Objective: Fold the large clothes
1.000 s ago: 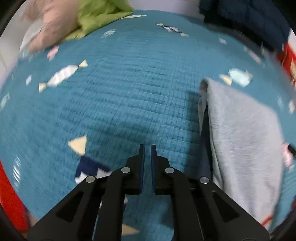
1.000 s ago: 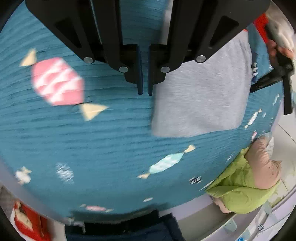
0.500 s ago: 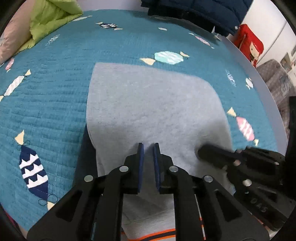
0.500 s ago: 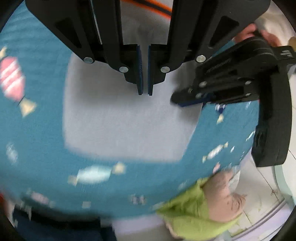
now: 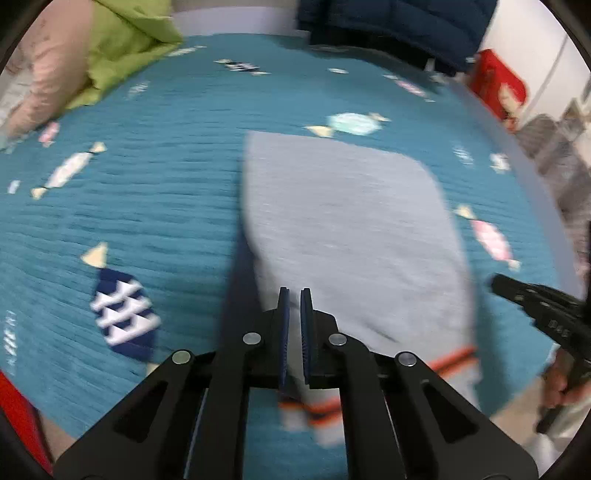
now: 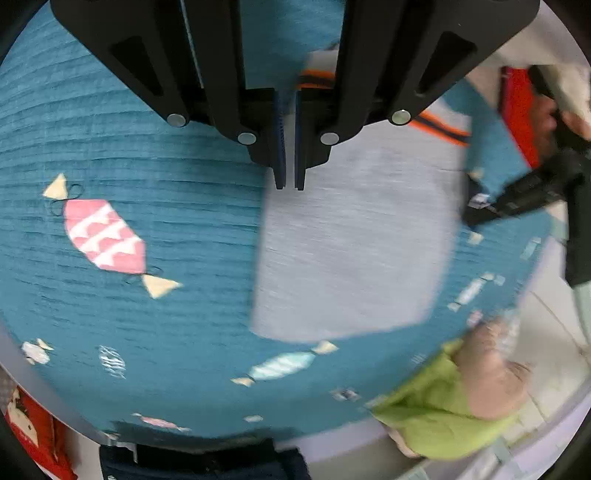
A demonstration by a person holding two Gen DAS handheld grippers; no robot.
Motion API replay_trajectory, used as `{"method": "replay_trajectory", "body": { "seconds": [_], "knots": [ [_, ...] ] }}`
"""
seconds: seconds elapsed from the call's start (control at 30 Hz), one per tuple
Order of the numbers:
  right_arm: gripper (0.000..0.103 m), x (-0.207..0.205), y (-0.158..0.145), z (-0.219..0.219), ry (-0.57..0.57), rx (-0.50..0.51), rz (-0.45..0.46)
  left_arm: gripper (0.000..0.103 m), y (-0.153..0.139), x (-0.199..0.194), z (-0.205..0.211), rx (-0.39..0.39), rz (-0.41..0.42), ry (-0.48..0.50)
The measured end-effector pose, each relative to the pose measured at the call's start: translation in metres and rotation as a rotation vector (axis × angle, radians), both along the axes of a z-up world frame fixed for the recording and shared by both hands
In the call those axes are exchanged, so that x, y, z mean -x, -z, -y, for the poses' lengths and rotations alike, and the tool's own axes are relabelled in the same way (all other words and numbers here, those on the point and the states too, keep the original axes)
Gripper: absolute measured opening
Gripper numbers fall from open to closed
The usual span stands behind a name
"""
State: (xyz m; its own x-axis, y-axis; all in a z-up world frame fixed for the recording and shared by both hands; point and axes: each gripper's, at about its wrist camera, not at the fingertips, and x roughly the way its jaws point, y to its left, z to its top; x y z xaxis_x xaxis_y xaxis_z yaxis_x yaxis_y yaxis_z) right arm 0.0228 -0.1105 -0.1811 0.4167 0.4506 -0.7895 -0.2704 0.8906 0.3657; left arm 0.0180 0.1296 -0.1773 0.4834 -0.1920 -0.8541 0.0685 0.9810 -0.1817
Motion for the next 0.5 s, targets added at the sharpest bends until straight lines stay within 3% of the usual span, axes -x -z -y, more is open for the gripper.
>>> {"method": "replay_trajectory", "body": {
  "seconds": [0.1, 0.2, 0.27, 0.33, 0.5],
  "knots": [
    [0.007, 0.007, -0.001, -0.02, -0.102, -0.079, -0.028, 0.009, 0.005, 0.005, 0.021, 0.012, -0.048, 0.075],
    [0.007, 0.006, 0.016, -0.041, -0.18, -0.061, -0.094, 0.009, 0.027, -0.001, 0.036, -0.009, -0.155, 0.142],
    [0.007, 0.006, 0.034, -0.045, -0.226, -0.064, -0.183, 0.008, 0.032, -0.001, 0.034, -0.004, -0.178, 0.156],
    [0.002, 0.006, 0.046, -0.035, -0.215, -0.068, -0.225, 0.009, 0.036, 0.0, 0.026, 0.007, -0.201, 0.167],
    [0.0, 0.02, 0.041, -0.006, -0.192, -0.07, -0.248, 0.008, 0.043, 0.023, 0.01, -0.029, -0.224, 0.186]
  ]
}}
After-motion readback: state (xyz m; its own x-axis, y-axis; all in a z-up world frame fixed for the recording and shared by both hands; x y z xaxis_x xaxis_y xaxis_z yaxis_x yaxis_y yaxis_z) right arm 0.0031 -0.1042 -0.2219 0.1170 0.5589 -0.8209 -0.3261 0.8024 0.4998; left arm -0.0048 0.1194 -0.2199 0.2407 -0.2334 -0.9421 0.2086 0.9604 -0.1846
